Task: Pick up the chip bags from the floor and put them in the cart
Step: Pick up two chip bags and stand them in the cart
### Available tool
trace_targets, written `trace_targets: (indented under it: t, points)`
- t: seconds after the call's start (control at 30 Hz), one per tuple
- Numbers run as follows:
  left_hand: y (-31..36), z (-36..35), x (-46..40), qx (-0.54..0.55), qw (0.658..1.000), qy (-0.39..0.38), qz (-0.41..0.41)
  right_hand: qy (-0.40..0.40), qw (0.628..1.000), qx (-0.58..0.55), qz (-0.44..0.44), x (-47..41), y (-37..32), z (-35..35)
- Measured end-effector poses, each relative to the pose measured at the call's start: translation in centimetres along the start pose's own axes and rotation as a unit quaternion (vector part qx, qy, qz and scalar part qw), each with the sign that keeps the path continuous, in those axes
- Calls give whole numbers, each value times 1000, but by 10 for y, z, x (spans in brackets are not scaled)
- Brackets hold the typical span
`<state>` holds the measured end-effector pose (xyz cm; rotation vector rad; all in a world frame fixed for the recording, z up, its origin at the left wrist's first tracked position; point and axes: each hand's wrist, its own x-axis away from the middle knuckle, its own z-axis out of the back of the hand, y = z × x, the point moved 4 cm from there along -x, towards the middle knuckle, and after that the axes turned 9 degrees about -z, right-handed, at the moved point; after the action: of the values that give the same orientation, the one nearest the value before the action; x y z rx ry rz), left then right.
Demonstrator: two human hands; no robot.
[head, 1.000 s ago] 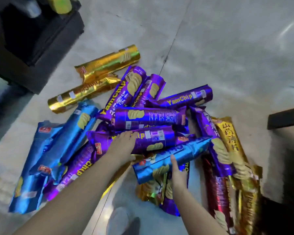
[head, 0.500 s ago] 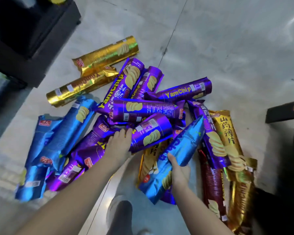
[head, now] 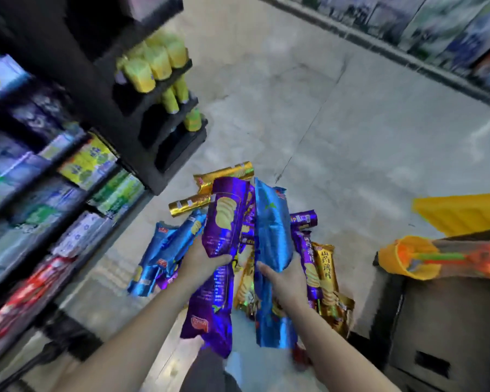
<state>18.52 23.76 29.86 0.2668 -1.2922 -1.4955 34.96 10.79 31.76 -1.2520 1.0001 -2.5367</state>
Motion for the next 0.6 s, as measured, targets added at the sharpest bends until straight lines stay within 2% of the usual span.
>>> trace_targets:
  t: [0.17,0.27,0.43,0.6]
  points:
    - [58,75,61,79,994,69,-6,21,994,63,91,71,-74,-7]
    - [69,130,98,99,988,117,-19,3,986,84,143,111,-107,-32]
    - [46,228,175,144,967,210,-6,-60,965,133,220,203,-139,-102]
    - [-25,316,274,178,935,305,25,-142,932,188,275,302,-133,-200]
